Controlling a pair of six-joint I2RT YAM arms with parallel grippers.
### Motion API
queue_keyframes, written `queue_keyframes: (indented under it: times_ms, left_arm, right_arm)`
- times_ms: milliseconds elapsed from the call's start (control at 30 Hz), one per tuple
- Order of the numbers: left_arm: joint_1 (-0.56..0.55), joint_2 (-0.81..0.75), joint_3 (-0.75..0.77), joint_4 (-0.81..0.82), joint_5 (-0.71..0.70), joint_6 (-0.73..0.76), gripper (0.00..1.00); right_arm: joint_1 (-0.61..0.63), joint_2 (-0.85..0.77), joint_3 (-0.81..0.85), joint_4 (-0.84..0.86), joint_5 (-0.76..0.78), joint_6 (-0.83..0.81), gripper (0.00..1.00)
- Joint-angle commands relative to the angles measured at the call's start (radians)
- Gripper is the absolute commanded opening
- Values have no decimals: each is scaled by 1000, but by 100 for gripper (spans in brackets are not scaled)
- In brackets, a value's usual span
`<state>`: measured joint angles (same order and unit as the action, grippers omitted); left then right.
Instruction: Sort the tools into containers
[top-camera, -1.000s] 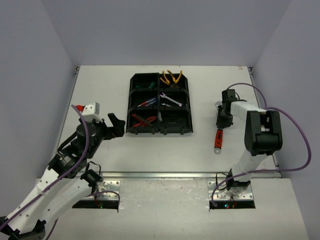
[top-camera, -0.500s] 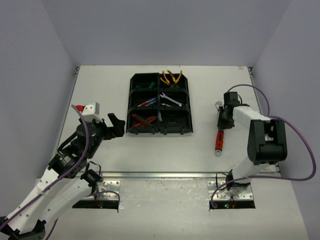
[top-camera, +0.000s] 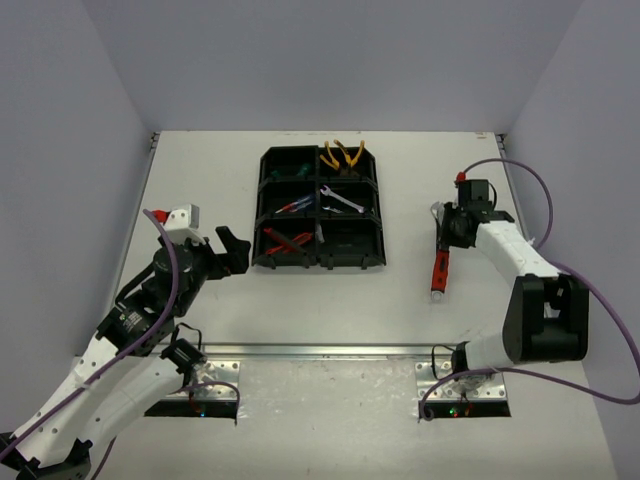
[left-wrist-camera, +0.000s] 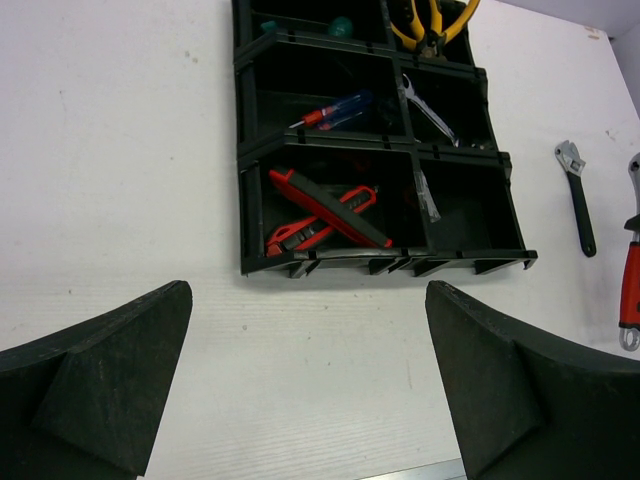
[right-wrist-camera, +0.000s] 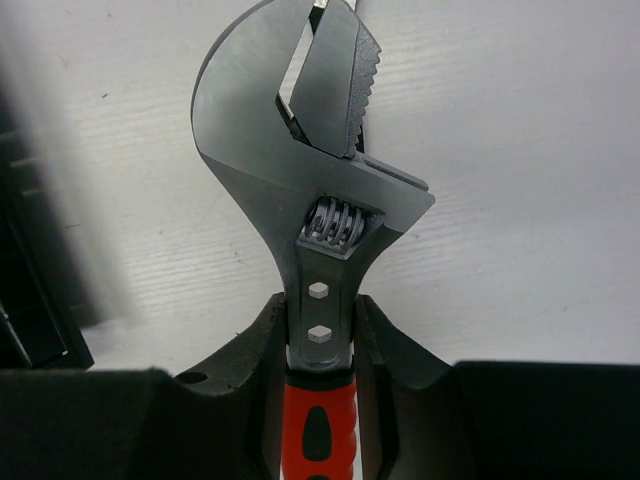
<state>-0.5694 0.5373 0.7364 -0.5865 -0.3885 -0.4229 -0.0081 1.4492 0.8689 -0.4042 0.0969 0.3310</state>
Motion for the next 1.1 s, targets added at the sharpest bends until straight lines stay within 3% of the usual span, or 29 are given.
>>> queue_keyframes:
  times_ms: [0, 433, 600, 1067]
  left_arm:
    - [-10, 10, 1, 40, 0, 10, 100]
    - [-9, 9, 1, 37, -6, 9, 100]
    - [-10, 8, 1, 38, -6, 9, 100]
    - [-10, -18, 0, 37, -9, 7, 100]
  right_arm:
    - [37, -68, 67, 66, -38, -17, 0]
    - [167, -59, 251, 72, -29, 185, 0]
    - [204, -26, 301, 138, -84, 363, 0]
    - [444, 132, 427, 242, 187, 655, 0]
